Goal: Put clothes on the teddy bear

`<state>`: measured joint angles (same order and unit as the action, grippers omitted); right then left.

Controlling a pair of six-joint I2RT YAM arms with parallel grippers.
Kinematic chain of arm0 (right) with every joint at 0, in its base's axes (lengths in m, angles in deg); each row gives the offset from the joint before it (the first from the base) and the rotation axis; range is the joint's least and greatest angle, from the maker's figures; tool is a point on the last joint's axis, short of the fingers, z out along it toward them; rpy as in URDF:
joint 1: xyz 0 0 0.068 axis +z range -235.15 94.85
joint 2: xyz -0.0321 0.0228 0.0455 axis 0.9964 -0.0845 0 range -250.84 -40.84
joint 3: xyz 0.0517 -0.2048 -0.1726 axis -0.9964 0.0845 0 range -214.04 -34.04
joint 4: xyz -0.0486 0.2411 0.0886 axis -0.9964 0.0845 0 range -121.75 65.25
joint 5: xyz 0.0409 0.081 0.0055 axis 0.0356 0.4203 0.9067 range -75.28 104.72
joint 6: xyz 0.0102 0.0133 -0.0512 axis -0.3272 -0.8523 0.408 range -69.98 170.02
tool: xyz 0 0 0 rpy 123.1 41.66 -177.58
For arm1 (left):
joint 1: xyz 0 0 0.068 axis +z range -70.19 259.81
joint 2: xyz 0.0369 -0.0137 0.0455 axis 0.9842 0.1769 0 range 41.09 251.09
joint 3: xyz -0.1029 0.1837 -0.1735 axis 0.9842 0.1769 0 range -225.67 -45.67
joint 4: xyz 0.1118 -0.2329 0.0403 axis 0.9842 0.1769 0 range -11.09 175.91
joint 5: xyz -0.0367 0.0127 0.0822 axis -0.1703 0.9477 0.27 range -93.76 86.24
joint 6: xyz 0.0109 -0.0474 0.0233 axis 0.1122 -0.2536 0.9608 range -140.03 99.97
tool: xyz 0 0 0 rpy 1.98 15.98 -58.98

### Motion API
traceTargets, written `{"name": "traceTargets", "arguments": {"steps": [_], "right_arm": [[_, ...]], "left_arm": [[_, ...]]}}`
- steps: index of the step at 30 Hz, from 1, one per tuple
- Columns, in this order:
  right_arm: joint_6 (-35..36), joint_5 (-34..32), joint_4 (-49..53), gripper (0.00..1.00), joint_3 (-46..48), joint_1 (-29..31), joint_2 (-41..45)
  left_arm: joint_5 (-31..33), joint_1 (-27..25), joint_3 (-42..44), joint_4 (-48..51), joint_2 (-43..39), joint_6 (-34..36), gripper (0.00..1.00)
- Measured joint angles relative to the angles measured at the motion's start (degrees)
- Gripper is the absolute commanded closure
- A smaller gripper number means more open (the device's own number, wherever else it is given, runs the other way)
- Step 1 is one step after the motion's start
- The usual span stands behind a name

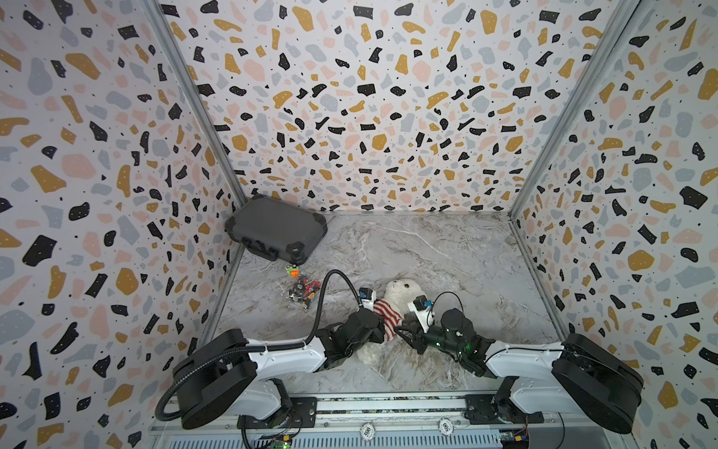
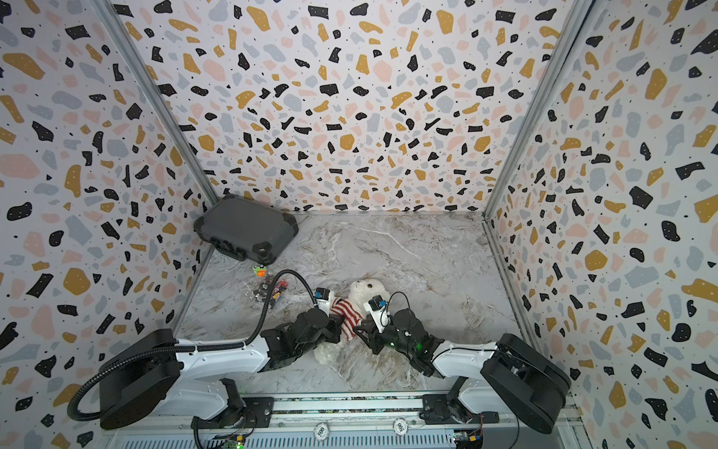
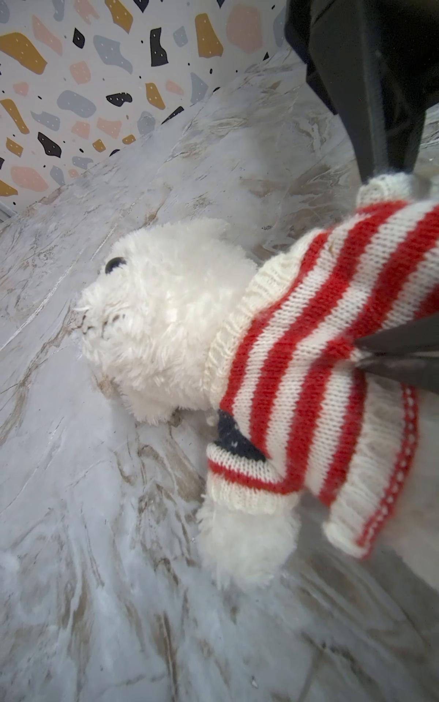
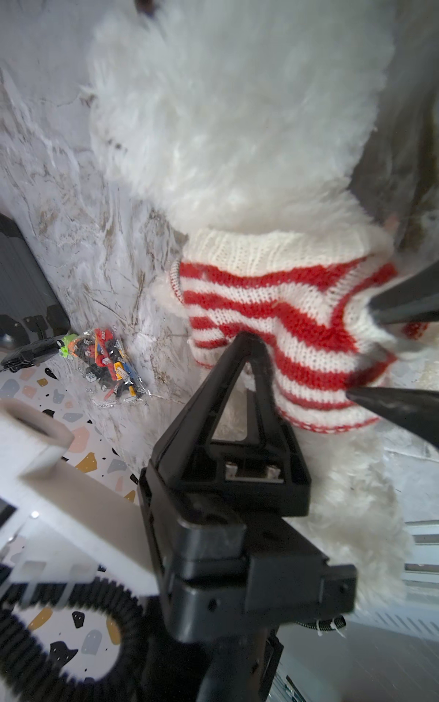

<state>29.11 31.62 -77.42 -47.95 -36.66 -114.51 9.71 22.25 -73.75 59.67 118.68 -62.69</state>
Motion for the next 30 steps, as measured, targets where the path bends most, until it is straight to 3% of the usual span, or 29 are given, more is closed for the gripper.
{"name": "traceTargets", "arguments": {"steps": [5,9,17,21,30], "right_arm": [[0.2,-0.4,0.6,0.71,0.0,0.0,0.8],[0.3,-1.6,2.5,0.72,1.9,0.0,6.7],[-0.9,-5.3,8.0,0.87,8.6,0.0,19.3],[-1.9,-6.4,10.5,0.94,9.5,0.0,19.5],[-4.5,-6.1,10.2,0.99,11.8,0.0,16.4]], "left_arm": [[-0.2,0.0,0.1,-0.2,0.0,0.0,1.00],[-0.7,0.0,0.1,-0.2,0.0,0.0,1.00],[-1.7,0.0,0.5,-1.1,0.0,0.0,1.00],[-2.1,0.0,0.5,-1.5,0.3,0.0,1.00],[-2.4,0.0,0.5,-1.5,0.5,0.1,1.00]]}}
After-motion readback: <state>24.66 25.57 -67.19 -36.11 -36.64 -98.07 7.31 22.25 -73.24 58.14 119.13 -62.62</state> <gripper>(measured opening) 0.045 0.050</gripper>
